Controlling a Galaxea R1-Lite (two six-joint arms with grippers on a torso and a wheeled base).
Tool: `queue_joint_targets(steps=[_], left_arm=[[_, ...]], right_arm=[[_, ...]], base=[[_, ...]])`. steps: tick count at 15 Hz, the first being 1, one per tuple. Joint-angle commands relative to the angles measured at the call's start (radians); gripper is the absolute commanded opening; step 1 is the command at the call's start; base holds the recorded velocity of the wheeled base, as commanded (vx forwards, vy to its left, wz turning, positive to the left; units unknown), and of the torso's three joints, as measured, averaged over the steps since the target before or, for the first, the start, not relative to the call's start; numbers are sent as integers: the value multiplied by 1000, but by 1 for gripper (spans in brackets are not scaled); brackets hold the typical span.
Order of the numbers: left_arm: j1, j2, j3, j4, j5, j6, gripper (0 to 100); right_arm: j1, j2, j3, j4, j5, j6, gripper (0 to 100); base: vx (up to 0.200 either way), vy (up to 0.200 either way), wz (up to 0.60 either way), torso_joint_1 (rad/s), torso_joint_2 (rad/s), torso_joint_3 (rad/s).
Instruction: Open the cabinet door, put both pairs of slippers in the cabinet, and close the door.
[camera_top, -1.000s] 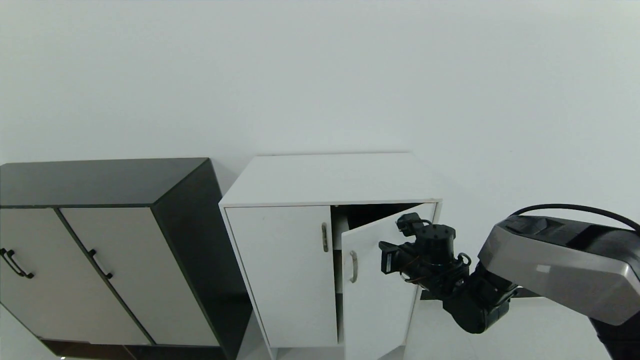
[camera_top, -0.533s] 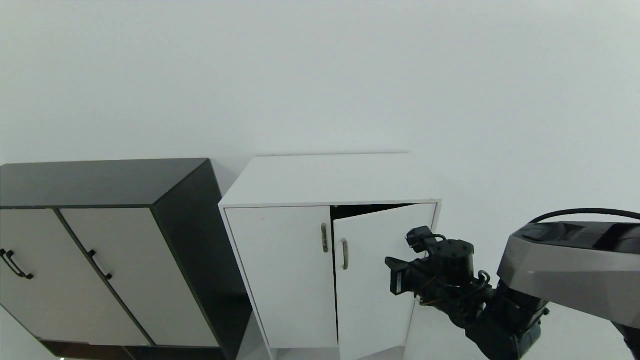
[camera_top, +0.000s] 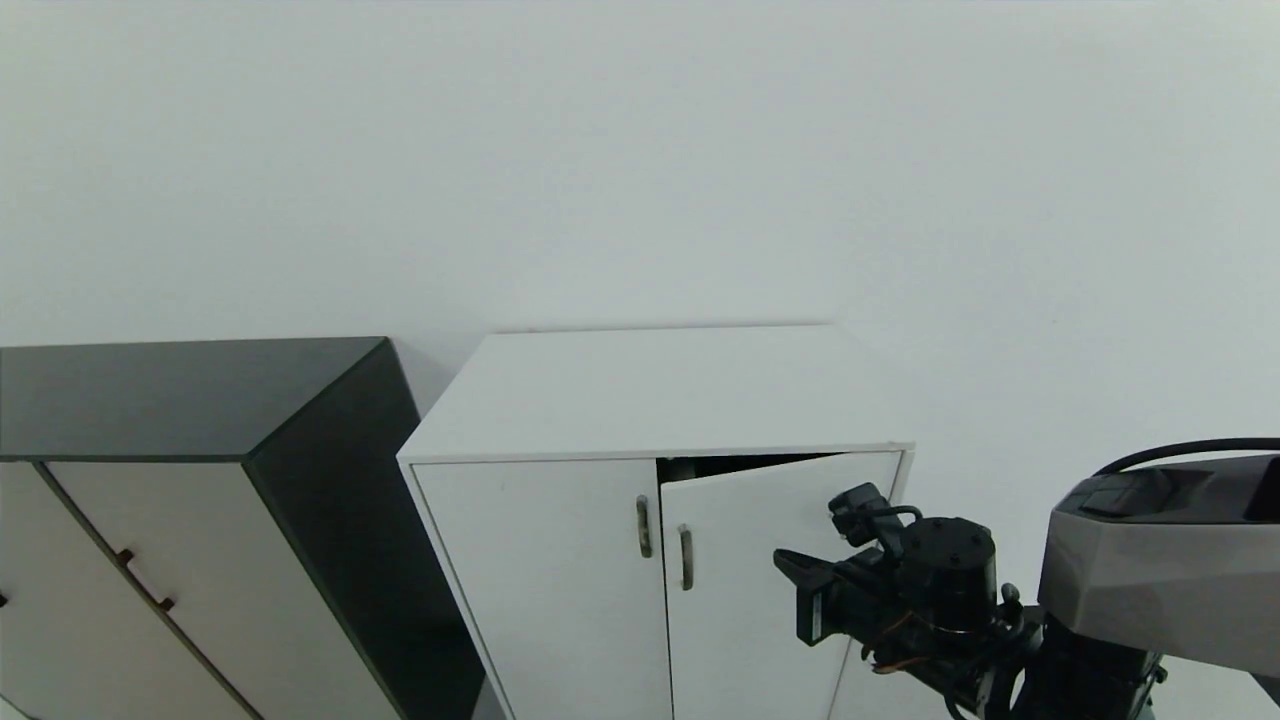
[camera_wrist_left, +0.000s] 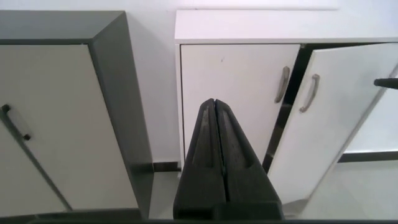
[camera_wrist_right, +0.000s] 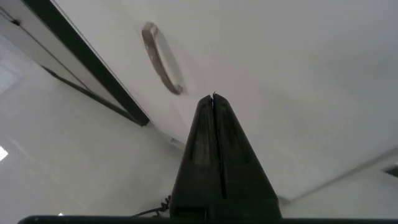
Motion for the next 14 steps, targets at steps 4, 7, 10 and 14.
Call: queue_joint_targets(steps=[4,7,10,14], left_arm=[[0,0,0,0,0,0,0],[0,0,0,0,0,0,0],[0,0,0,0,0,0,0],[0,0,0,0,0,0,0]], right_arm=[[-3,38,-86,12,9,0,0],[-36,85,-218,109,10,0,0],[-46,131,-281,123,9,0,0],[-54,159,-320,124,9,0,0]], base=[[0,0,0,0,0,0],[0,0,0,0,0,0],[0,0,0,0,0,0],[0,0,0,0,0,0]])
